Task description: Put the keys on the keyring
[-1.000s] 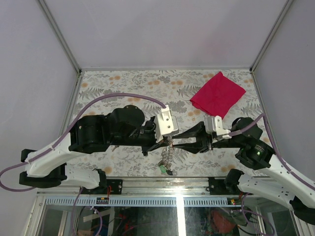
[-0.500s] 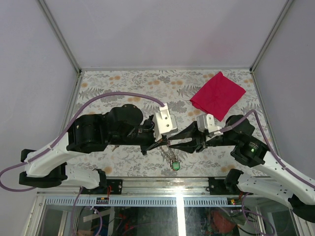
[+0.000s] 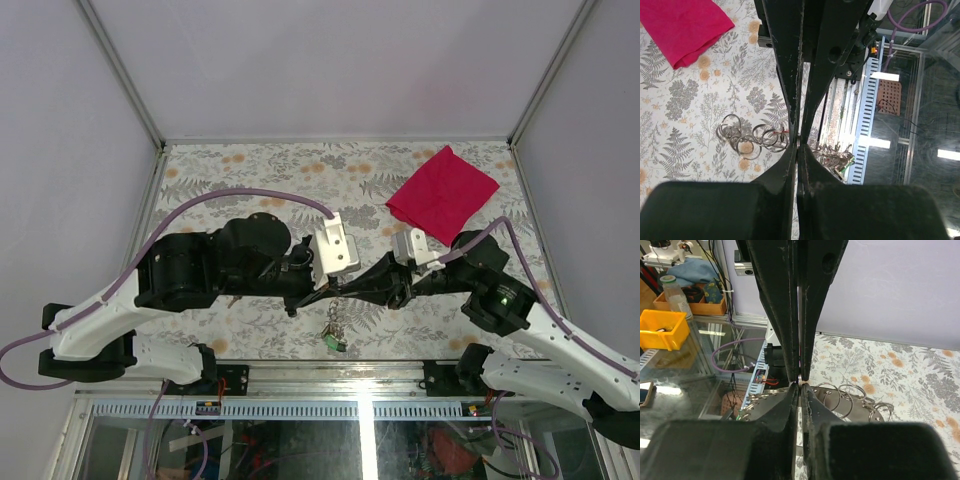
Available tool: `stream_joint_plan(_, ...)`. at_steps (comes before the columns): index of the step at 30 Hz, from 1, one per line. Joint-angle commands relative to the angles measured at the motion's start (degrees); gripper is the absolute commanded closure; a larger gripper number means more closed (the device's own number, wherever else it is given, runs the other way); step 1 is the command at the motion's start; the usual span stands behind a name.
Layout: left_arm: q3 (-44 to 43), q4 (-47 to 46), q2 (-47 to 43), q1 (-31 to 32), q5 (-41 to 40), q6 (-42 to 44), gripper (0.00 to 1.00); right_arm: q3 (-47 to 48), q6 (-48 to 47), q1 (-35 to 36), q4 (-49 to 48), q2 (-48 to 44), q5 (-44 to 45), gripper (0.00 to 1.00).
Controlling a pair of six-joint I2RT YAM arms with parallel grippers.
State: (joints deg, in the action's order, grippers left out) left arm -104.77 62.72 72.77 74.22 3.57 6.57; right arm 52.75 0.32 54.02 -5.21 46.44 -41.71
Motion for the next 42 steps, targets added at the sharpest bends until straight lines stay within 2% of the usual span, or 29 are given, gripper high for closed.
stream_joint_plan(1, -1.1, -3.7, -1.6, 0.2, 0.4, 0.8, 1.0, 1.3, 0.5, 0.5, -3.5, 0.5, -0.9, 0.98)
stream_joint_plan(7, 3.2, -10.6, -6.9, 0.2, 2.6, -0.1, 0.98, -1.6, -0.4, 0.5, -10.3, -1.5, 0.3, 1.0)
stream_joint_plan(10, 6.8, -16.1, -10.4, 0.2, 3.6, -1.5, 0.88, -3.0, -2.8, 0.5, -14.5, -2.9, -0.5, 1.0)
stream_joint_plan(15, 14.0, -27.9, -17.0, 0.2, 3.2, -4.7, 0.67, -6.1, -6.7, 0.5, -26.0, -5.1, -3.5, 1.0)
stream_joint_plan(17, 16.4, -31.4, -19.0, 0.2, 3.1, -6.1, 0.64, -6.9, -8.1, 0.5, -30.1, -5.6, -5.2, 1.0)
stream_joint_plan(20, 18.7, -35.1, -21.1, 0.2, 2.9, -7.4, 0.63, -7.8, -9.4, 0.5, -38.1, -5.9, -8.3, 1.0)
stream_joint_plan(25, 19.5, -36.2, -22.0, 0.2, 2.9, -8.2, 0.62, -7.5, -10.1, 0.5, -47.1, -4.8, -13.0, 1.0)
stream_joint_plan(31, 20.3, -36.9, -22.8, 0.2, 3.4, -8.4, 0.63, -6.6, -5.5, 0.5, -56.1, -3.5, -15.9, 1.0)
stream_joint_plan(42, 24.6, -40.7, -25.7, 0.3, 4.0, -8.7, 0.63, -4.0, 3.1, 0.8, -58.6, -2.8, -12.0, 0.99)
